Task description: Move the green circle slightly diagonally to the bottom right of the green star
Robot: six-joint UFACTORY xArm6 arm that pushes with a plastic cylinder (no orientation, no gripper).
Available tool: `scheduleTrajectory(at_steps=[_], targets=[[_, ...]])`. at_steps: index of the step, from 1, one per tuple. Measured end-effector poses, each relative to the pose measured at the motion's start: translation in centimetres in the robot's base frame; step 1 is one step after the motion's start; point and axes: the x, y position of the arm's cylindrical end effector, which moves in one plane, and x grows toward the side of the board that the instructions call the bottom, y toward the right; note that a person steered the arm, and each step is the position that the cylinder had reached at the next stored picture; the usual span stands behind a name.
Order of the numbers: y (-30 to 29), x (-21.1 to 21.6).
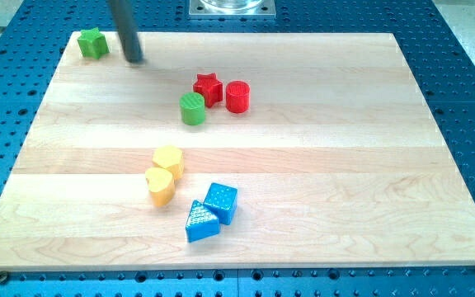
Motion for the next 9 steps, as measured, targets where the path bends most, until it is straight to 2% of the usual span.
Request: scheduleTrajectory(at_steps=[1, 2, 4, 5, 6, 8, 9], targets=[[7.1, -0.1], [7.9, -0.1], [8.7, -2.7], [13.6, -1.2], [18.5, 3.7], [19.3, 14.7], [15.7, 18.3]])
